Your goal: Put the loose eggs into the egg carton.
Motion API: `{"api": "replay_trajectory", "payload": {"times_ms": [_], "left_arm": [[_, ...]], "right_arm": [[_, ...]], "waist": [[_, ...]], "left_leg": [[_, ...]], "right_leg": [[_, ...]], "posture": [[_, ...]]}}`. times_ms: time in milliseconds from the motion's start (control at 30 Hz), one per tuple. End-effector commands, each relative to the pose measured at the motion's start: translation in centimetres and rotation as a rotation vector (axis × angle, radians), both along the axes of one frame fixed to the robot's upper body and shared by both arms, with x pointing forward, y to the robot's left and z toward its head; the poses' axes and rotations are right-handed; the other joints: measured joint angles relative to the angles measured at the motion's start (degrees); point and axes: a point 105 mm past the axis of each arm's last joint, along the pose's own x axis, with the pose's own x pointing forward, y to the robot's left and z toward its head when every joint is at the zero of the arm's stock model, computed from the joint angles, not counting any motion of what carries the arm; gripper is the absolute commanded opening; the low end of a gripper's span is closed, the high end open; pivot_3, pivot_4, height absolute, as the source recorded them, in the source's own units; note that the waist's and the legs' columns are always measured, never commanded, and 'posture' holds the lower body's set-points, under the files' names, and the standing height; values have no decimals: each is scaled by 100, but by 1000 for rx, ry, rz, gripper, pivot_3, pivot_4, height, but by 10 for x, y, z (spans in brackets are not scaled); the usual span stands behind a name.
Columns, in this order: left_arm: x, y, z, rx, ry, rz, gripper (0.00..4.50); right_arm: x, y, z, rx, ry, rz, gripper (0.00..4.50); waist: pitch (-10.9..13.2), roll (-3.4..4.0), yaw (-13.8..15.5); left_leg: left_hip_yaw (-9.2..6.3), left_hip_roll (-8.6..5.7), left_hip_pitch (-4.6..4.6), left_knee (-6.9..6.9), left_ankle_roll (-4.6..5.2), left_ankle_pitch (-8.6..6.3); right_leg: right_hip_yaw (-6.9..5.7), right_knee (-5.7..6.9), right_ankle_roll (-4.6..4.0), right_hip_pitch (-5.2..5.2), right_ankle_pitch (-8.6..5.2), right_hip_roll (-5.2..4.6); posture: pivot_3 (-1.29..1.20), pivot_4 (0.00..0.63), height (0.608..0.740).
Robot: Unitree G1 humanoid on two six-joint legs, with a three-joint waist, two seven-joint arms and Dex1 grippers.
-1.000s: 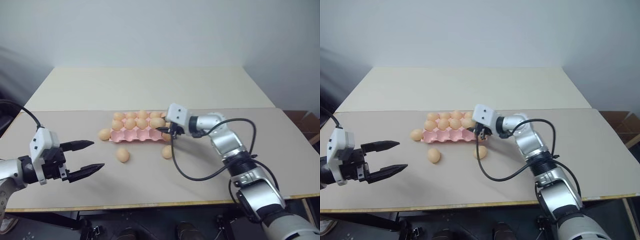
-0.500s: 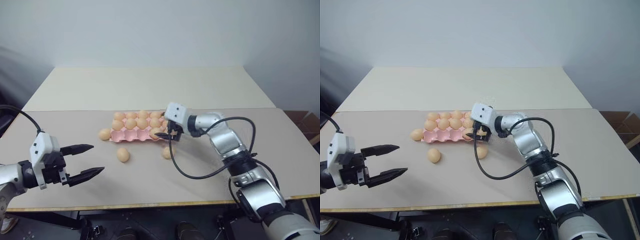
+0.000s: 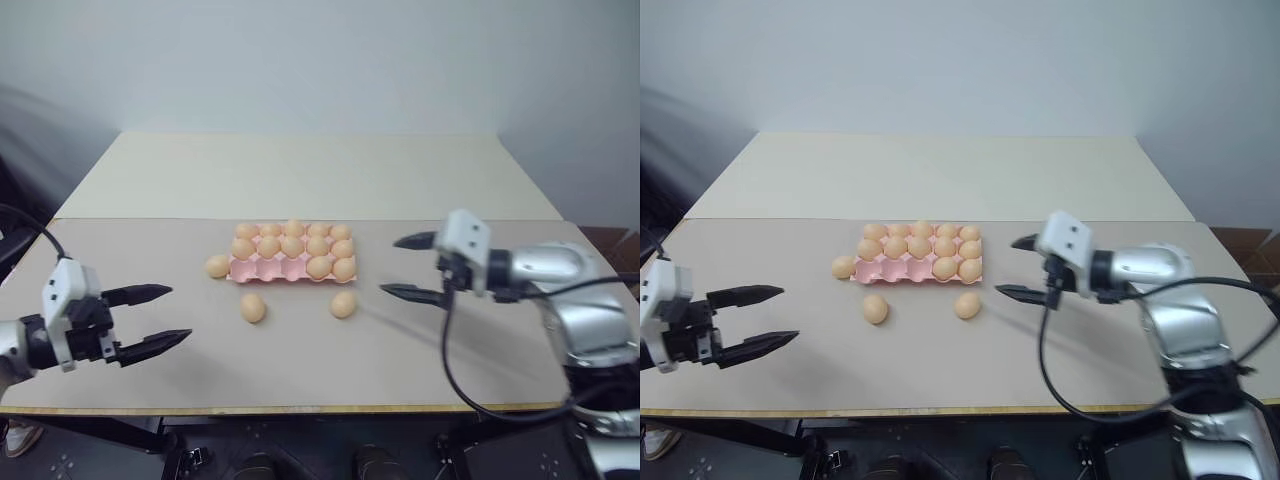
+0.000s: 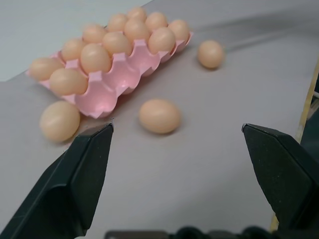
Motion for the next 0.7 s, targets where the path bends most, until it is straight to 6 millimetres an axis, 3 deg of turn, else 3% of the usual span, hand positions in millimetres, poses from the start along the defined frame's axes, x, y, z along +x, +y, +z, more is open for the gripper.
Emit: {"api": "replay_trajectory", "payload": {"times_ms": [33, 167, 367, 600, 700], "left_arm": [[-3, 7, 11, 39, -42, -11, 4500], [-3, 9, 11, 39, -42, -13, 4500], [-5, 6, 9, 30, -40, -12, 4500], [0, -3, 9, 15, -48, -27, 4500], [0, -9, 9, 2, -51, -40, 4500]], "right_arm": [[-29, -7, 18, 4, -52, 149, 4444], [-40, -20, 9, -14, -22, 180, 4444], [-37, -19, 8, 1, -35, 157, 4444], [-29, 21, -19, -16, -27, 190, 4444], [-14, 48, -37, -52, -68, 162, 4444]], "waist": [[0, 0, -14], [0, -1, -19], [0, -1, -10], [0, -1, -13], [0, -1, -19]], "left_leg": [[2, 1, 5, 0, 0, 0], [2, 4, 9, 0, 0, 0], [2, 4, 7, 0, 0, 0], [2, 7, 8, 0, 0, 0], [2, 6, 5, 0, 0, 0]], "right_leg": [[3, 2, 0, 3, 0, 1], [5, 2, -1, 6, 0, 6], [6, 3, -1, 2, 0, 7], [7, 6, -1, 1, 0, 10], [9, 7, -1, -2, 0, 10]], "posture": [[0, 150, 740], [0, 150, 740], [0, 150, 740], [0, 150, 740], [0, 150, 740]]}}
